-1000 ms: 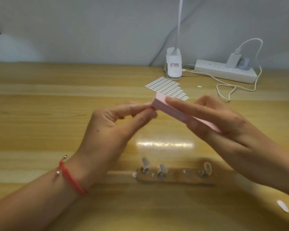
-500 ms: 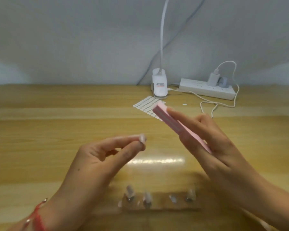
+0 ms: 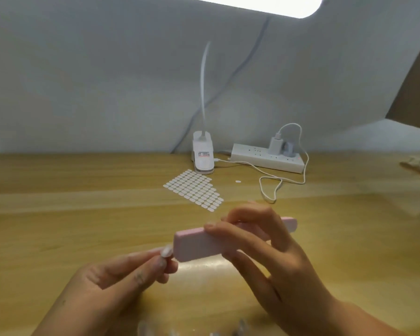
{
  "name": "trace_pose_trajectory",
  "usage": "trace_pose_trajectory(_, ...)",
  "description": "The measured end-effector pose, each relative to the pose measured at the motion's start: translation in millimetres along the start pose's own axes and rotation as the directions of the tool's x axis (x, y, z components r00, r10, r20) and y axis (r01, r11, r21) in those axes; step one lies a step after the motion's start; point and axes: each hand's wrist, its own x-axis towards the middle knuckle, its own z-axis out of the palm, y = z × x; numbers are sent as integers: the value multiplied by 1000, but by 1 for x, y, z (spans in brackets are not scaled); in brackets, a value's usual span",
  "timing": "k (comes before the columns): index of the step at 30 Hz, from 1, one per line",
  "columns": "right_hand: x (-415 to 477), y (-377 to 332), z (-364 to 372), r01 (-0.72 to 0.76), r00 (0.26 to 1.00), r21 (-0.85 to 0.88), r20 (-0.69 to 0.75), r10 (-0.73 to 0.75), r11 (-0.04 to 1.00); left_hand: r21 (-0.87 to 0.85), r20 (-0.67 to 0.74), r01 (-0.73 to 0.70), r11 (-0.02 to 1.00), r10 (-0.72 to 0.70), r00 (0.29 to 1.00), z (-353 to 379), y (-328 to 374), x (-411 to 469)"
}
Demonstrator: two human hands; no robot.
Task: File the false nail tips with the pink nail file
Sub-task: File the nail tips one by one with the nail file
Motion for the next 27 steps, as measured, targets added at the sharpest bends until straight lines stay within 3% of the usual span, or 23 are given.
trace_pose_trajectory(4, 0, 0, 1, 11, 1000, -10, -4, -11, 1000, -64, 80, 40, 997, -35, 996, -3, 4, 0)
trace_pose_trajectory(11, -1, 2, -2, 69, 998, 34, -10, -69, 997, -56, 263, 44, 997, -28, 964, -7, 8, -8)
trace_pose_trajectory(15, 8, 3, -9, 97, 995, -24, -10, -98, 995, -39, 351, 70, 997, -52, 935, -8, 10, -9)
trace_pose_trajectory(21, 7, -13, 1, 261, 957, 3, 126, -259, 965, 8, 363, 120, 993, -115, 925, -8, 10, -13)
trace_pose_trajectory(25, 16, -7, -6, 182, 981, -41, 81, -179, 982, 30, 379, 71, 997, -77, 922, -7, 10, -11)
trace_pose_trajectory(27, 11, -16, 1, 224, 968, 20, 109, -225, 974, 18, 376, 82, 996, -83, 923, -8, 8, -10)
